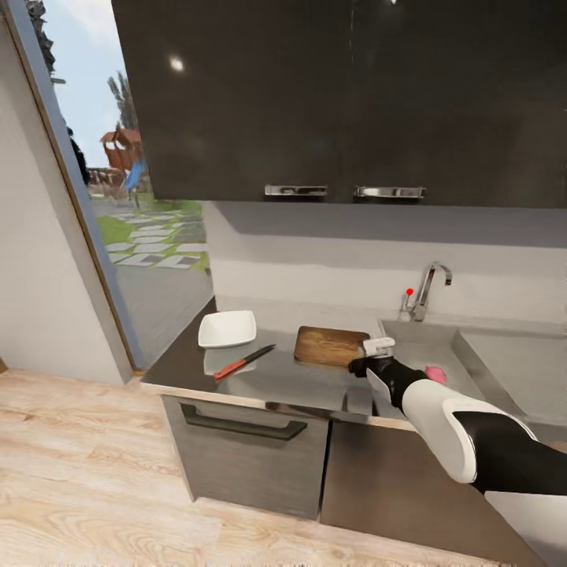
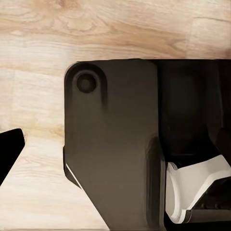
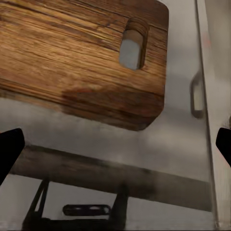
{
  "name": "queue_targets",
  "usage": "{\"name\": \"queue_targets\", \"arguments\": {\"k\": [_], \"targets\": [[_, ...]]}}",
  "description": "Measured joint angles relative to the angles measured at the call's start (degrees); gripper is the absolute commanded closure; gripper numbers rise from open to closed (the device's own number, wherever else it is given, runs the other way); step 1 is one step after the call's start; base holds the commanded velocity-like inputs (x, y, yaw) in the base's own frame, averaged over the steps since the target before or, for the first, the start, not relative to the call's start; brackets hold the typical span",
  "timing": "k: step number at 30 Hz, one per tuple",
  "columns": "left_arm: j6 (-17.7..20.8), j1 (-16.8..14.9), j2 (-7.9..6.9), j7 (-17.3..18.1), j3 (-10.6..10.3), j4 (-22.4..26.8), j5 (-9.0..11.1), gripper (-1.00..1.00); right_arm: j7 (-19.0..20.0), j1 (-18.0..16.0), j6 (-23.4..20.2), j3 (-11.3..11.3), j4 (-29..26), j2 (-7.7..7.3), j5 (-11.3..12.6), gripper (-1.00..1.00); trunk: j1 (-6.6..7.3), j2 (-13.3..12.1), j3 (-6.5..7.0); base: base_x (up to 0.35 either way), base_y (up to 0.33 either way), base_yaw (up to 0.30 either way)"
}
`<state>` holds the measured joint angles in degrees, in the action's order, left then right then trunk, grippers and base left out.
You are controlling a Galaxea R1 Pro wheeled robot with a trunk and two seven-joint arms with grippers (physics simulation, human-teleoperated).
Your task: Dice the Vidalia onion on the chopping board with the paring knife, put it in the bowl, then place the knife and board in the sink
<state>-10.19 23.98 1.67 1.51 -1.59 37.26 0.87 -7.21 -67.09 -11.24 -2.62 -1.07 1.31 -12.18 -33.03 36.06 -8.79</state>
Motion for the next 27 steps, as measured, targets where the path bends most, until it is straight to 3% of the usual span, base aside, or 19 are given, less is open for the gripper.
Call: {"name": "queue_targets", "arguments": {"k": [13,27], "targets": [[0.0,-0.1,0.00,0.0,0.0,-1.4,0.0,-1.00,-0.2,0.7,0.7,-0.1,0.0,-0.26,0.0,-1.00,0.00,0.0,0.02,-0.269,0.150,-0.015],[0.0,-0.1,0.00,0.0,0.0,-1.5,0.0,-1.00,-0.2,0.7,0.7,-0.1,-0.1,-0.30,0.0,-1.00,0.00,0.0,0.84,-0.270,0.152,-0.203]]}}
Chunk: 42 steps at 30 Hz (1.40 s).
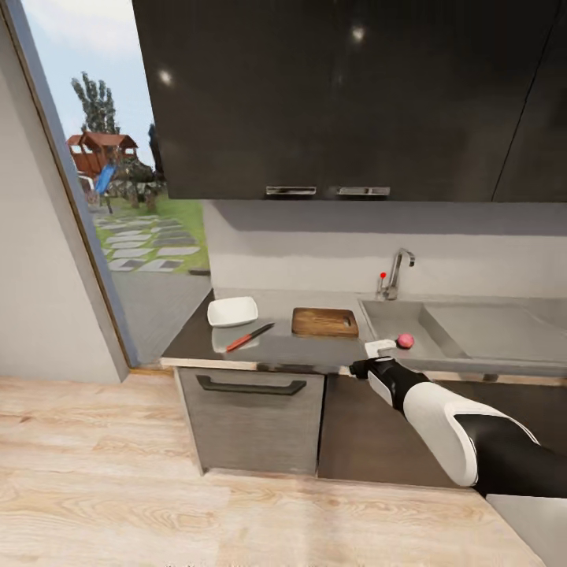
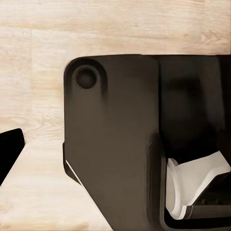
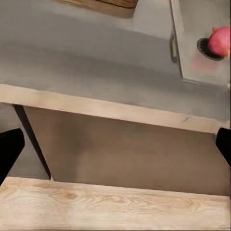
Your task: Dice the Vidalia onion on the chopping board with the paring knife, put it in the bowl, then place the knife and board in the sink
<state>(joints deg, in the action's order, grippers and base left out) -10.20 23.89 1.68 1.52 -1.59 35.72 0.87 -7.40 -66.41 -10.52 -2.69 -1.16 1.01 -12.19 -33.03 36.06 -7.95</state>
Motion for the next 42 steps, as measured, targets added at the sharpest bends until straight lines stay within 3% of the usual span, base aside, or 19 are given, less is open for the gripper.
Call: {"name": "queue_targets", "arguments": {"k": [12,22,26,32,36,42], "targets": [[0.0,0.0,0.00,0.1,0.0,0.0,0.0,-1.00,0.1,0.0,0.0,0.0,0.0,0.09,0.1,-1.00,0.00,0.0,0.27,-0.259,0.146,-0.052],[0.0,0.0,-0.01,0.0,0.0,-0.9,-0.1,-1.00,0.2,0.5,1.2,0.0,0.0,0.26,0.1,-1.00,0.02,0.0,0.26,-0.033,0.018,0.000],[0.0,0.0,-0.01,0.0,0.0,-1.0,0.0,-1.00,0.8,1.2,9.2,0.0,0.0,0.28,0.3,-1.00,0.02,0.0,0.26,-0.001,0.000,0.000],[0.0,0.0,-0.01,0.0,0.0,-1.1,0.0,-1.00,3.5,1.5,15.4,0.0,-0.1,0.39,0.3,-1.00,0.02,0.0,0.26,0.000,0.000,0.000],[0.1,0.0,-0.01,0.0,0.0,-1.1,0.0,-1.00,4.1,1.7,22.8,0.0,0.0,0.75,0.4,-1.00,0.02,0.0,0.26,0.000,0.000,0.000],[0.1,0.0,-0.01,0.0,0.0,-1.1,0.0,-1.00,4.2,4.3,27.4,-0.1,-0.1,2.22,0.4,-1.00,0.02,0.0,0.26,0.000,0.000,0.000]]}}
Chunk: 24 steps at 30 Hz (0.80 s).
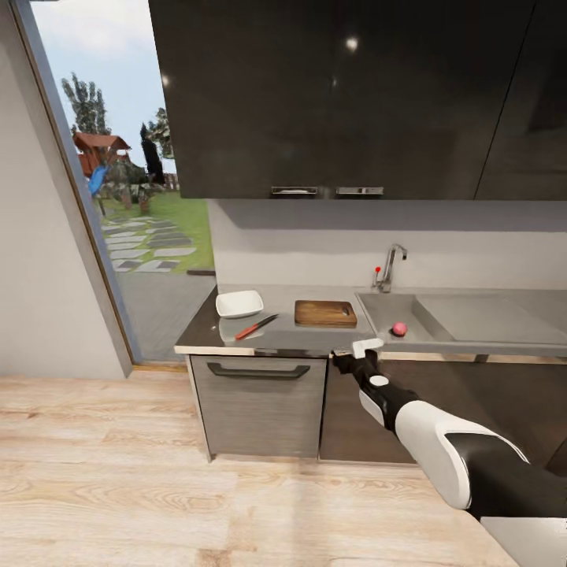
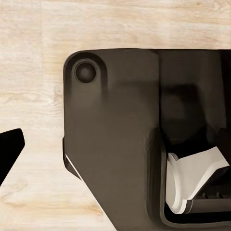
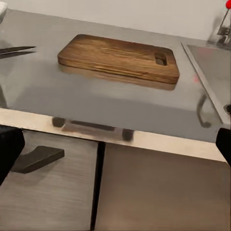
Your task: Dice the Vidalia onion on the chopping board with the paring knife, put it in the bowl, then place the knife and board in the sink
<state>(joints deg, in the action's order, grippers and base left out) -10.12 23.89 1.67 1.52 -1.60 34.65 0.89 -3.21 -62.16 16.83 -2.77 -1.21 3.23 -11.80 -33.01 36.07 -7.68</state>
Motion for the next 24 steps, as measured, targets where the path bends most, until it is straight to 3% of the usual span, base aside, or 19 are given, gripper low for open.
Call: {"name": "queue_targets", "arguments": {"k": [3,7,8,10,14,19,24], "targets": [[0.0,0.0,0.00,0.0,0.0,0.0,0.0,-1.00,0.0,1.0,3.3,0.0,0.0,0.82,0.0,-1.00,0.00,0.0,0.00,0.000,0.000,0.000],[0.0,0.0,0.00,0.0,0.0,0.0,0.0,-1.00,-0.1,1.3,4.3,-0.2,-0.6,1.14,0.7,-1.00,0.00,0.0,0.00,0.000,0.000,0.000],[-0.1,0.0,0.00,0.0,0.0,0.2,0.0,-1.00,-0.2,1.4,4.6,-0.7,-1.1,1.42,2.8,-1.00,0.00,0.0,0.00,0.000,0.000,0.000],[-0.1,0.0,0.00,0.0,0.0,0.4,0.0,-1.00,-0.4,1.4,4.7,-0.8,-1.6,1.82,4.6,-1.00,0.00,0.0,0.00,0.000,0.000,0.000],[-0.1,0.0,0.00,0.0,0.0,0.4,0.0,-1.00,-0.6,1.4,4.6,-0.9,-5.6,3.47,5.8,-1.00,0.00,0.0,0.01,0.000,0.000,0.000],[-0.1,0.0,0.00,0.0,0.0,0.1,0.0,-1.00,-1.4,1.4,1.4,-0.8,-13.8,5.39,6.0,-1.00,0.00,0.0,0.00,0.000,0.000,0.000],[-0.1,0.0,0.00,0.0,0.0,-0.2,0.0,-1.00,-2.0,1.4,-1.6,-0.7,-16.0,6.59,5.9,-1.00,0.00,0.0,0.00,0.000,0.000,0.000]]}}
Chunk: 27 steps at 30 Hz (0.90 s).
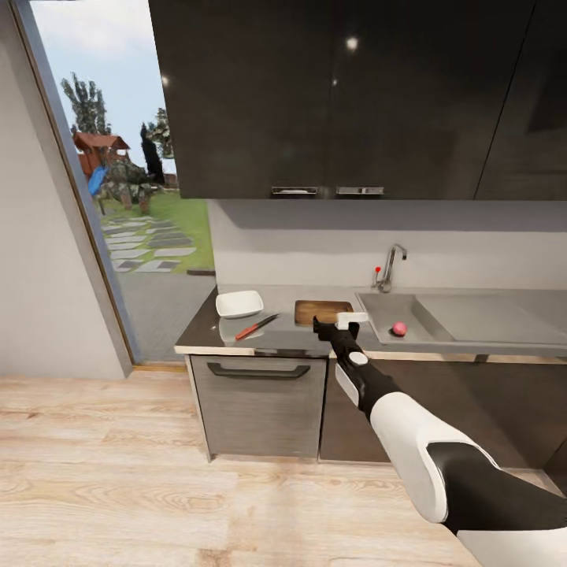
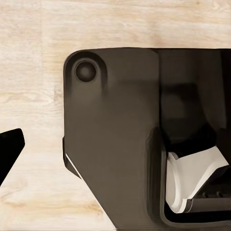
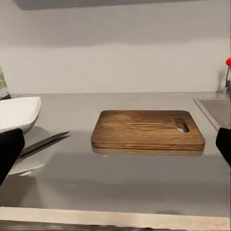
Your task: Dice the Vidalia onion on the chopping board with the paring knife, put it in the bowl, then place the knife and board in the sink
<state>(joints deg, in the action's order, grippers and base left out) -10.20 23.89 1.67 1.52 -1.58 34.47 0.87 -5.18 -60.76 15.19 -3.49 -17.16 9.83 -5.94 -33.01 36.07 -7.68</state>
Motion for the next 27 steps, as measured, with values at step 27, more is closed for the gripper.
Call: {"name": "queue_targets", "arguments": {"k": [27], "targets": [[-0.4,-0.3,0.25,0.0,0.2,-2.9,0.2,-1.00,-3.0,35.0,-20.1,5.3,-66.5,0.17,-2.6,-1.00,0.00,0.0,-0.01,0.000,0.000,0.000]]}}
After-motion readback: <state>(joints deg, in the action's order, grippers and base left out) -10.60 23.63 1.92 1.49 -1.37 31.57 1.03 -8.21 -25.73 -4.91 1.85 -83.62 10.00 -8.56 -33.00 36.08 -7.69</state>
